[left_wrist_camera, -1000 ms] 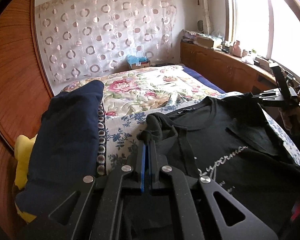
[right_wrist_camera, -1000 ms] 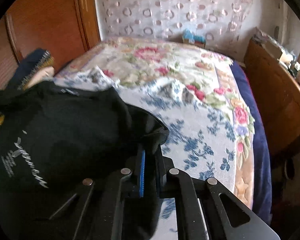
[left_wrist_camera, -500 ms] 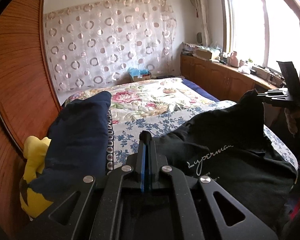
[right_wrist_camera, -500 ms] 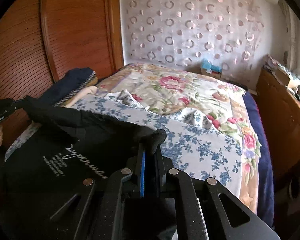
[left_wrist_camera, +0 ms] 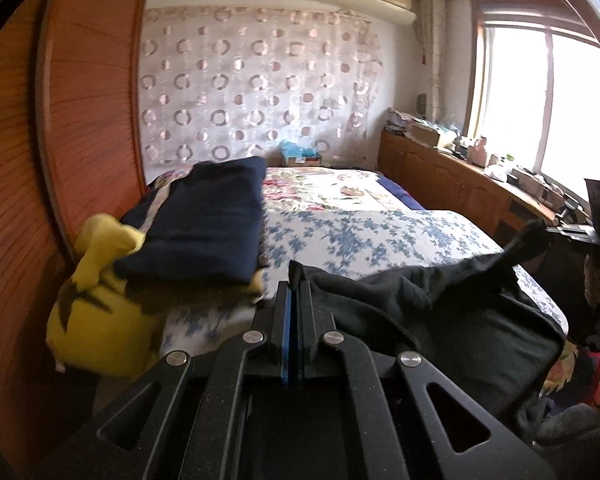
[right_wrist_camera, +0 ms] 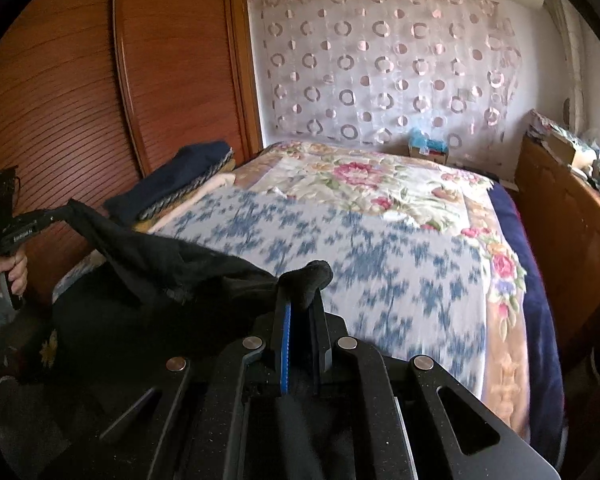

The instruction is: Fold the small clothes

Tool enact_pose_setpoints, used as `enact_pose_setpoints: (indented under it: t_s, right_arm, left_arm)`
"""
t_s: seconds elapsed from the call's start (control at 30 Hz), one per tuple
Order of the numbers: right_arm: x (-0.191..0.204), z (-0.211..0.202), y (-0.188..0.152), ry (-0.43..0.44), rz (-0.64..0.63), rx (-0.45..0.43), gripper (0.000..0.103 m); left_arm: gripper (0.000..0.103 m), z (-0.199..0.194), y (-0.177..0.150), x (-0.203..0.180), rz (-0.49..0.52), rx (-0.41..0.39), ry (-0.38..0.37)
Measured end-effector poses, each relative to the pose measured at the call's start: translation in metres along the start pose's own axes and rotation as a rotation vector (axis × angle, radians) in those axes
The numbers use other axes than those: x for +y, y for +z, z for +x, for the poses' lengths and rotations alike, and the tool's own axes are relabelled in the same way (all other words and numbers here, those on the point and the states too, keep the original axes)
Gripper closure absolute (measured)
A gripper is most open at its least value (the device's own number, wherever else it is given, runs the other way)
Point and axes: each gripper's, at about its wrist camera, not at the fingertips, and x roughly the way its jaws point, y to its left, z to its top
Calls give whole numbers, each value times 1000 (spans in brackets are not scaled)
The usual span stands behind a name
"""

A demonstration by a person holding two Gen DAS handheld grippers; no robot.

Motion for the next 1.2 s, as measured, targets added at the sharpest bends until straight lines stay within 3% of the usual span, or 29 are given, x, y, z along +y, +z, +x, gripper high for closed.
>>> enact_pose_setpoints:
  t_s: [0.43, 0.67, 0.7, 0.73, 0.77, 0.8, 0.87, 0.9, 0.93, 0.97, 1.2]
  right_arm:
    - [3, -71, -36, -30, 82, 53, 96]
    - [13, -83, -54, -16, 87, 97, 96]
    - [15, -81, -57, -23, 85, 108, 96]
    - [15, -79, -58, -31, 84, 115, 96]
    - [16, -76, -58, -48, 81, 122, 96]
    - [16, -75, -57, -60, 79, 124, 90]
    - [14, -74, -51, -77, 76, 112, 79]
    - [12, -76, -48, -81, 78, 96, 66]
    - [9, -76, -46, -87, 81, 81, 60]
    - [6, -76, -42, -102, 86, 65, 54]
    - [-18, -34, -39, -202, 93, 85, 52]
  left_arm:
    - [100, -46, -20, 2, 23, 10, 62]
    - [100, -40, -30, -4, 57, 53, 82]
    - [94, -37, -30, -3, 56, 60, 82]
    - [78, -35, -31, -3, 50, 69, 84]
    - [67, -32, -31, -1, 43, 70, 81]
    - [54, -30, -30, 1, 39, 66, 74]
    - [47, -26, -29, 2, 33, 67, 67]
    - [42, -22, -27, 2, 29, 69, 66]
    - [36, -17, -26, 3, 26, 71, 62]
    - [34, -13, -26, 4, 24, 74, 59]
    - [28, 36, -26, 4, 49, 162, 55]
